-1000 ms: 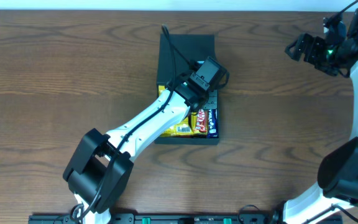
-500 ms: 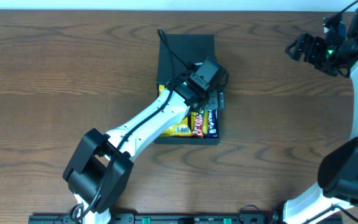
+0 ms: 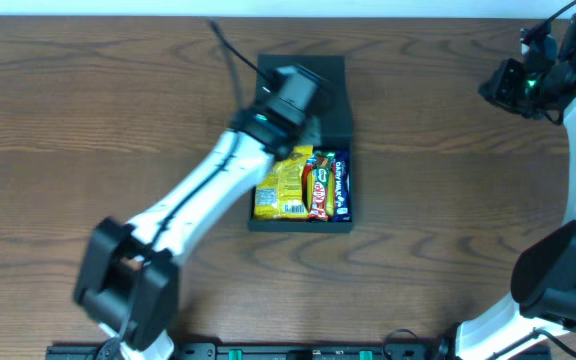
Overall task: Pack container
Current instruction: 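Carry the KitKat bar over the box and drop it inside, then move both grippers to the box lid's back corners and grasp them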
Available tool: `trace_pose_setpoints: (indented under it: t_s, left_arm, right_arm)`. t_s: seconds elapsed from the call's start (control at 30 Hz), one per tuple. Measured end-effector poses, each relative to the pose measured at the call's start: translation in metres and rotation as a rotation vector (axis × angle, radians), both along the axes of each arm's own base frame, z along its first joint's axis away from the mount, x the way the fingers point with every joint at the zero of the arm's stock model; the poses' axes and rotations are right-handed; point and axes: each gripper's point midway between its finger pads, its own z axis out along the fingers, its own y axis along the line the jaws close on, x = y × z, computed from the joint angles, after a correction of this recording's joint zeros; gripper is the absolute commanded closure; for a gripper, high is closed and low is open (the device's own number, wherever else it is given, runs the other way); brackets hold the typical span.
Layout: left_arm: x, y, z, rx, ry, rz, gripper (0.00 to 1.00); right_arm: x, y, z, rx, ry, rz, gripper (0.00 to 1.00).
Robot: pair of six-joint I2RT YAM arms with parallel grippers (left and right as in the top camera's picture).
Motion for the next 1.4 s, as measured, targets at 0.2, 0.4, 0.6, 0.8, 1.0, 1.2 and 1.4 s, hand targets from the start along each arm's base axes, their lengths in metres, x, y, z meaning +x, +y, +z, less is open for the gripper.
trace_pose_setpoints:
  t_s: [0.2, 0.4, 0.6, 0.8, 1.0, 1.2, 1.4]
  left_arm:
    - [0.022, 0.069, 0.045, 0.103, -0.114, 0.034, 0.94]
    - [0.026, 0.108, 0.028, 0.102, -0.027, 0.070, 0.94]
    - [0.048, 0.141, -0.040, -0.091, 0.161, 0.113, 0.94]
    - [0.062, 0.147, -0.105, -0.295, 0.294, 0.119, 0.94]
    - [0.071, 0.122, -0.143, -0.434, 0.369, 0.144, 0.95]
    - [0.093, 0.091, -0.137, -0.518, 0.375, 0.126, 0.95]
    - [0.107, 0.067, -0.137, -0.554, 0.381, 0.109, 0.95]
  right_arm:
    - [-0.009, 0.007, -0.005, 0.029, 0.055, -0.016, 0.98]
    - [-0.008, 0.037, -0.013, 0.035, 0.070, 0.043, 0.99]
    - [-0.011, 0.107, -0.065, 0.116, 0.110, 0.180, 0.98]
    - [-0.004, 0.134, -0.104, 0.224, 0.154, 0.227, 0.98]
    - [0.020, 0.147, -0.138, 0.342, 0.140, 0.221, 0.99]
    - [0.024, 0.156, -0.180, 0.427, 0.237, 0.198, 0.98]
    - [0.033, 0.168, -0.192, 0.462, 0.253, 0.211, 0.98]
